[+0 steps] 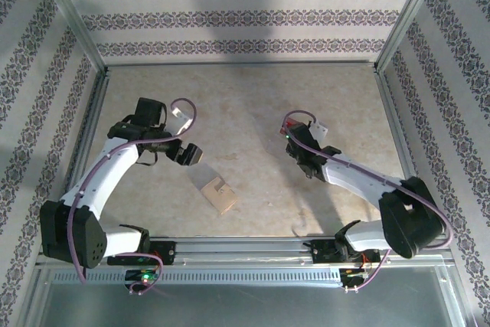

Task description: Put the credit cards into the card holder

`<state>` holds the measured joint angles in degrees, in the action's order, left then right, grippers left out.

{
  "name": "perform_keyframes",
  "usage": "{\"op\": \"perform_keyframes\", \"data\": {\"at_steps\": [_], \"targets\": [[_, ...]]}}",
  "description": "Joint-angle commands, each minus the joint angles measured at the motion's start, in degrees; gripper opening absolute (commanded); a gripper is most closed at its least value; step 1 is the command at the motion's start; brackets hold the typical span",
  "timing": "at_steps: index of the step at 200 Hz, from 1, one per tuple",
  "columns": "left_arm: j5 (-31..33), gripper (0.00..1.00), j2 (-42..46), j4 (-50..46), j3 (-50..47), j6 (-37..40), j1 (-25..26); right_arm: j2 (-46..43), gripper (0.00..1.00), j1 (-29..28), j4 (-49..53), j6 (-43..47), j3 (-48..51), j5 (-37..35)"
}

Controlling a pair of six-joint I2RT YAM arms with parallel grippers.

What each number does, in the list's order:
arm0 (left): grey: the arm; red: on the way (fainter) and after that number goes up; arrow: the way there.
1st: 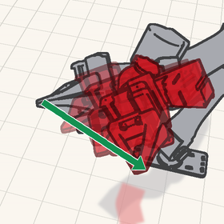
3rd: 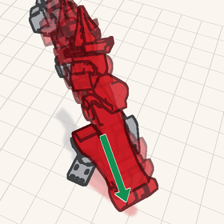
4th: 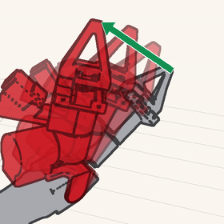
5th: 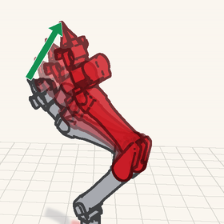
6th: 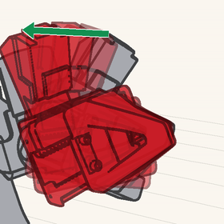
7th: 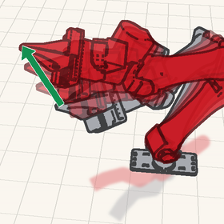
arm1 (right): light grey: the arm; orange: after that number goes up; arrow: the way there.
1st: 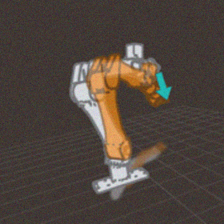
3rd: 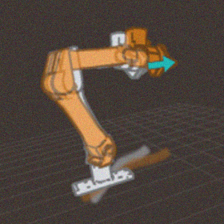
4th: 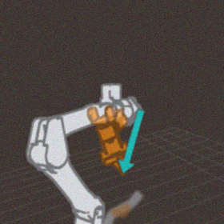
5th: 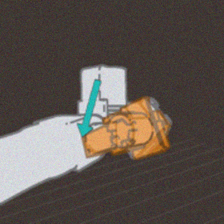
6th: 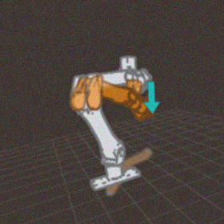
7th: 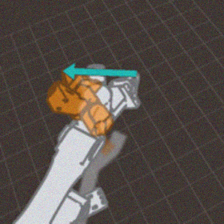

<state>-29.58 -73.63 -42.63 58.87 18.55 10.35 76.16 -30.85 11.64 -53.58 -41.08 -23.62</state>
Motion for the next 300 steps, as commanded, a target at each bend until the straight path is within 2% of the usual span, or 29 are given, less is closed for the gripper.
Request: {"op": "perform_keyframes", "data": {"at_steps": [1, 21, 27, 36, 67, 108, 147, 210, 274, 300], "targets": [[-0.63, 0.97, -2.05, -6.39, -2.37, 4.95, 2.28, -4.58, 0.47, 0.44, 2.67, 4.46, 1.80, 1.21], [-1.77, 0.94, -3.87, -6.41, -4.42, 5.63, 4.21, -8.91, 0.59, 0.52, 4.06, 8.74, 2.58, 2.31], [-2.19, 0.93, -4.63, -6.26, -4.87, 5.33, 4.64, -10.12, 0.68, 0.53, 4.95, 9.99, 2.58, 2.69], [-2.03, 0.93, -5.70, -5.77, -5.40, 4.72, 5.24, -11.99, 0.75, 0.62, 6.10, 11.38, 2.61, 3.10], [-1.09, 0.81, -8.38, -4.01, -6.52, 4.42, 7.65, -18.03, 0.98, 0.71, 6.00, 16.89, 4.45, 7.51], [-7.50, 0.66, -12.56, -0.69, -6.16, 0.10, 7.84, -22.45, 0.98, 0.79, 2.95, 21.19, 7.39, 18.84], [-7.31, 0.60, -17.62, -1.23, -4.49, -1.68, 8.22, -24.26, 0.98, 0.69, 0.98, 20.06, 9.74, 23.14], [-8.61, 0.47, -23.29, -1.02, -2.24, -3.10, 10.05, -26.74, 0.97, 0.62, -1.86, 19.83, 12.81, 24.96], [-9.69, 0.40, -25.69, -0.62, -2.77, -4.90, 10.50, -28.17, 0.96, 0.46, -3.41, 17.91, 14.37, 25.37], [-9.09, 0.30, -26.66, -0.99, -2.30, -5.05, 10.71, -27.74, 0.96, 0.44, -3.27, 18.09, 14.35, 25.68]]}}
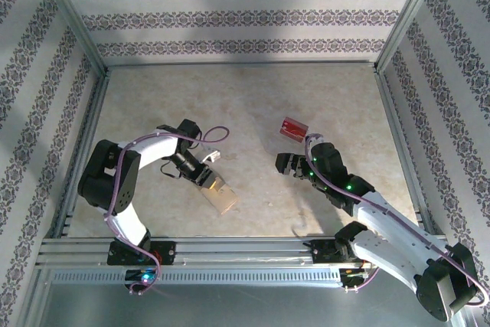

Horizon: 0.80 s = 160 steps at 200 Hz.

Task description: Put the credit cards into the card holder

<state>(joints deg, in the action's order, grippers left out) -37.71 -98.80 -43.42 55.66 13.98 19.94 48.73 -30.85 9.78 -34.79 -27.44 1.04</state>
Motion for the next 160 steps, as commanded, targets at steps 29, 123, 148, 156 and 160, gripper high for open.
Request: {"op": "perform_keyframes", "data": {"at_steps": [29, 123, 148, 156, 160], "targets": [[-1.06, 0.22, -1.81, -0.08, 0.86, -0.88, 1.33, 0.74, 0.95, 0.44, -2.16, -0.92, 1.16, 0.78], [3.88, 0.00, 1.31, -2.92, 5.68, 1.46, 1.79, 4.24, 0.92, -5.02, -9.96, 1.31, 2.73, 2.02], [8.03, 0.00, 4.80, -4.69, 8.86, 4.27, 1.79, 8.21, 0.93, -8.33, -13.43, 4.48, 1.21, 4.46], [8.65, 0.00, 5.89, -4.72, 9.51, 5.75, 1.78, 9.76, 0.93, -8.77, -16.96, 5.47, 1.71, 7.03], [8.90, 0.00, 6.41, -4.70, 9.77, 6.62, 1.80, 10.50, 0.93, -8.83, -18.79, 5.89, 1.89, 8.46]]}}
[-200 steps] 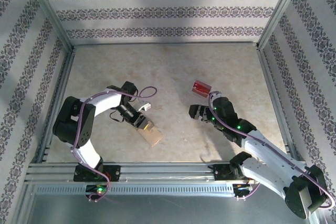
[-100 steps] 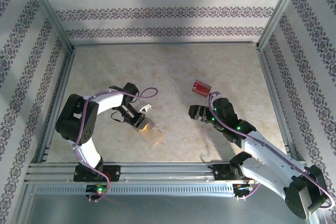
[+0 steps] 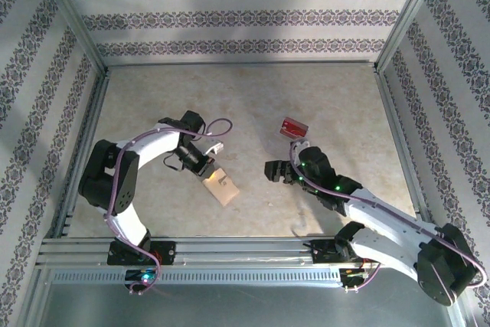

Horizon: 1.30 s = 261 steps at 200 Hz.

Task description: Put the credit cards into the card holder

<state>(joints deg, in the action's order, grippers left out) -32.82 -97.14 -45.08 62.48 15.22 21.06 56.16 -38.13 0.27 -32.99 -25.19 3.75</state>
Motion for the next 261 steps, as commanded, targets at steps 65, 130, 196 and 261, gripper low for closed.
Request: {"op": "perform_keyframes", "data": {"at_steps": [65, 130, 196, 261], "targets": [[0.96, 0.00, 12.27, -8.51, 11.09, 23.99, 0.48, 13.52, 0.89, -2.90, -18.11, 13.41, -6.39, 23.57], [-4.91, 0.00, 10.76, -20.24, 21.50, 35.53, 0.57, 20.36, 0.85, -2.77, -22.92, 22.04, -9.80, 30.00], [-7.83, 0.00, 10.43, -23.65, 25.20, 37.07, 1.53, 26.10, 0.80, 2.21, -33.91, 23.71, -10.17, 40.10], [-8.12, 0.00, 9.98, -22.86, 25.26, 36.90, 2.37, 33.44, 0.42, 0.60, -38.29, 26.05, -15.78, 55.21]]}}
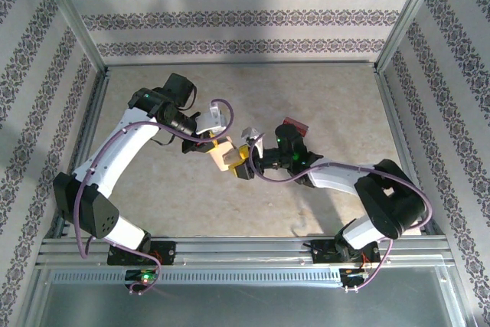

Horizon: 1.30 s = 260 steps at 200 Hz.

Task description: Put the credit cards into the card holder

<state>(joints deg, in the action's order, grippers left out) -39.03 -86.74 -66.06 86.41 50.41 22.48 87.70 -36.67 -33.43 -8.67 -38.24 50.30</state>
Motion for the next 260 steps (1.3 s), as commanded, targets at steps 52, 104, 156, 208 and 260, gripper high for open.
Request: {"op": "perform_keyframes", "data": {"at_steps": [52, 104, 156, 208, 260], "targets": [[-1.50, 0.00, 0.58, 0.48, 1.38, -0.75, 0.91, 5.44, 0.00, -0.17, -10.33, -1.31, -2.91, 10.12], [-1.50, 0.64, 4.20, 7.31, 1.12, -16.93, -2.16, 3.39, 0.00, 0.85, -18.99, -7.83, 0.83, 5.74], [-20.73, 0.84, 7.34, 21.44, -11.13, -37.63, -9.95, 1.38, 0.00, 0.35, -22.93, -14.43, 2.15, 1.33], [-34.50, 0.88, 8.39, 50.26, -25.13, -62.05, -14.41, 1.87, 0.00, -0.79, -33.62, -23.93, 2.06, -1.15], [-42.45, 0.74, 8.24, 98.85, -39.36, -95.90, -14.23, 5.05, 0.00, -3.09, -34.46, -24.79, -1.99, -1.00]]}}
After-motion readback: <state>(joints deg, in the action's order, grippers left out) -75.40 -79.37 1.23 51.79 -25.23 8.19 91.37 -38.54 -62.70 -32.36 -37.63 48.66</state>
